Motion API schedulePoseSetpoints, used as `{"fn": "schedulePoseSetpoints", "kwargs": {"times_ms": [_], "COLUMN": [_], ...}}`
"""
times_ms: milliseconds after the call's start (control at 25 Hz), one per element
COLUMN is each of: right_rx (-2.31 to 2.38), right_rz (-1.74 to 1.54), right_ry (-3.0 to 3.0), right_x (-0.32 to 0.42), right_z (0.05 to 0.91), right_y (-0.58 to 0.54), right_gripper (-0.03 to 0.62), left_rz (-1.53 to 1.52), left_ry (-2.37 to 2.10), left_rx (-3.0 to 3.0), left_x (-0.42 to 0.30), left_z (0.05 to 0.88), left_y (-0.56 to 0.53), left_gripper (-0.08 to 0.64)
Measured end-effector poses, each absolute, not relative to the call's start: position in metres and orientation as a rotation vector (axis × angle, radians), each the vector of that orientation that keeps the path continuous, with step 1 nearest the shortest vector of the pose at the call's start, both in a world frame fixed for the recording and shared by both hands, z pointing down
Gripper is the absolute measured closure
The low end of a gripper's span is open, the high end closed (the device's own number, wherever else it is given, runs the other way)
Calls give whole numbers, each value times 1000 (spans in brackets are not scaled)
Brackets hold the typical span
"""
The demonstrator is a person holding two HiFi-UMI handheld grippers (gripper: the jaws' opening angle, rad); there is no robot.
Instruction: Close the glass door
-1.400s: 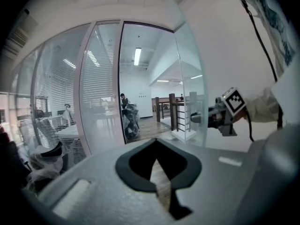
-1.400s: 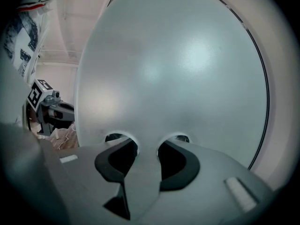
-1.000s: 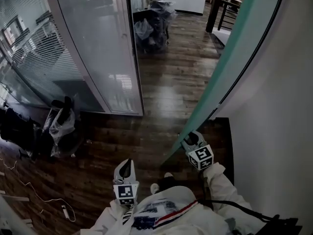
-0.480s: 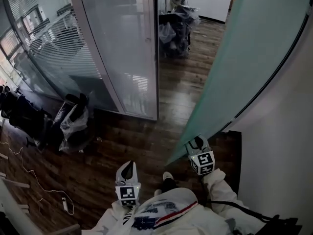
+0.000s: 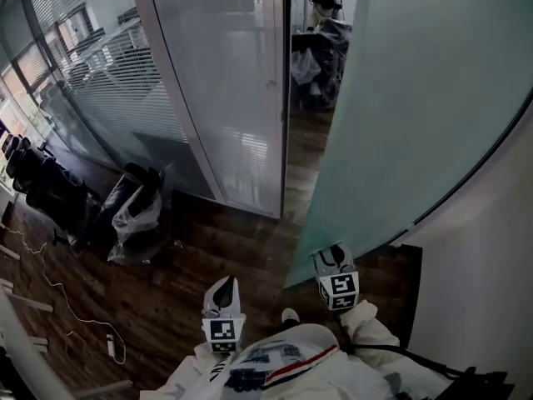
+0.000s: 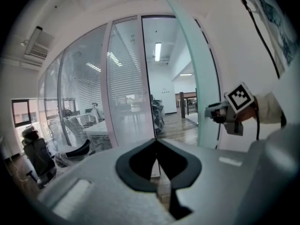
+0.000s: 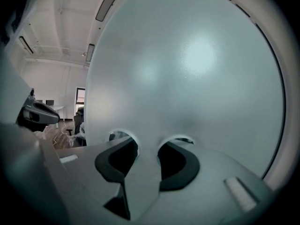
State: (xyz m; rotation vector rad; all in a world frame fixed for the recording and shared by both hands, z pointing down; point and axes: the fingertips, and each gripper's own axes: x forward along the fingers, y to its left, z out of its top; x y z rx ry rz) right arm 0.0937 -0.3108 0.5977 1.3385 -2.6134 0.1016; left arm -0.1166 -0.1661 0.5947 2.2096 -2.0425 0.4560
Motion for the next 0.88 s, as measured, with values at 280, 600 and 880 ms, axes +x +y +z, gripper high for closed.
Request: {"fn": "schedulePoseSetpoints", "kwargs": {"times_ms": [280,600,880], "right_rx": [1370,1371,1362], "right_rz": [118,96,89], "right_ry": [-2588,-2613,-2636], "right_x": [83,65,51], "right_z": [602,599,590], "right_y": [-338,-367,-383], "right_gripper": [456,457,457], "left_rz": [458,474,418], "left_ry": [-2118,-2203,-2232], "left_rx": [2143,2053,2037], "left_x": [-125,-136,-130], "left_z": [585,583,572], "left_y": [-191,-209,-238], "left_gripper": [558,558,558]}}
